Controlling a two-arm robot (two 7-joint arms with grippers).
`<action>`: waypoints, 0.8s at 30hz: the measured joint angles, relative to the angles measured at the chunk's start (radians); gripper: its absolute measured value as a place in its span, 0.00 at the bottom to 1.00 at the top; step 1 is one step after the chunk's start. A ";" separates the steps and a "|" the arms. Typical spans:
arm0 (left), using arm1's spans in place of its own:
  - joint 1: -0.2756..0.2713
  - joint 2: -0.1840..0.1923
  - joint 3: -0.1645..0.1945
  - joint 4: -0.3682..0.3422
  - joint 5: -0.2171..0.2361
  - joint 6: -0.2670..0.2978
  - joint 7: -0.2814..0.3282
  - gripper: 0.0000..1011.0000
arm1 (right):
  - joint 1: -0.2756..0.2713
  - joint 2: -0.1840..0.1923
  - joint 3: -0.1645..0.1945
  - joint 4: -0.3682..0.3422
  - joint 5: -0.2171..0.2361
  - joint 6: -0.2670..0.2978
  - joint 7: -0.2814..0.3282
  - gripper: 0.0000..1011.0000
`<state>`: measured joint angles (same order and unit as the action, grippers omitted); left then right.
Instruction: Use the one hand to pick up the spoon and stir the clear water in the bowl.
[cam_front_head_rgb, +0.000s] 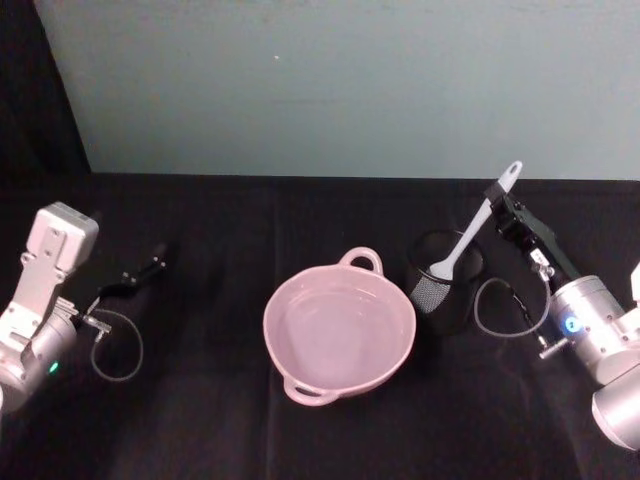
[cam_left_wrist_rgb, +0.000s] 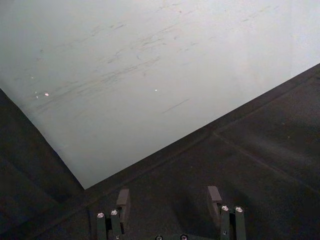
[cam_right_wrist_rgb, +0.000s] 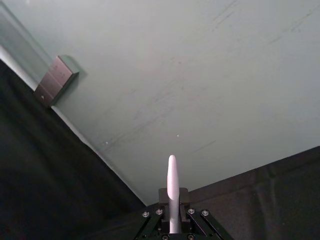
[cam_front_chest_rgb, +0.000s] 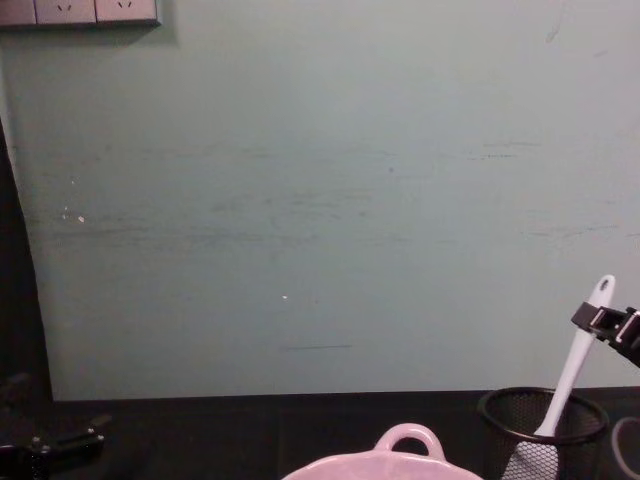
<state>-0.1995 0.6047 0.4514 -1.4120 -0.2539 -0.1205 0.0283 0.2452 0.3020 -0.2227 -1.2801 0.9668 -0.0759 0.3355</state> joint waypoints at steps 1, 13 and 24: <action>0.000 0.000 0.000 0.000 0.000 0.000 0.000 0.99 | 0.001 0.001 -0.002 -0.004 -0.011 0.000 -0.002 0.11; 0.000 0.000 0.000 0.000 0.000 0.000 0.000 0.99 | 0.000 0.007 -0.011 -0.027 -0.094 0.005 -0.026 0.11; 0.000 0.000 0.000 0.000 0.000 0.000 0.000 0.99 | -0.006 -0.004 -0.007 -0.032 -0.135 0.024 -0.032 0.11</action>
<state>-0.1995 0.6047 0.4514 -1.4120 -0.2539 -0.1205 0.0283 0.2394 0.2978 -0.2298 -1.3123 0.8316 -0.0517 0.3035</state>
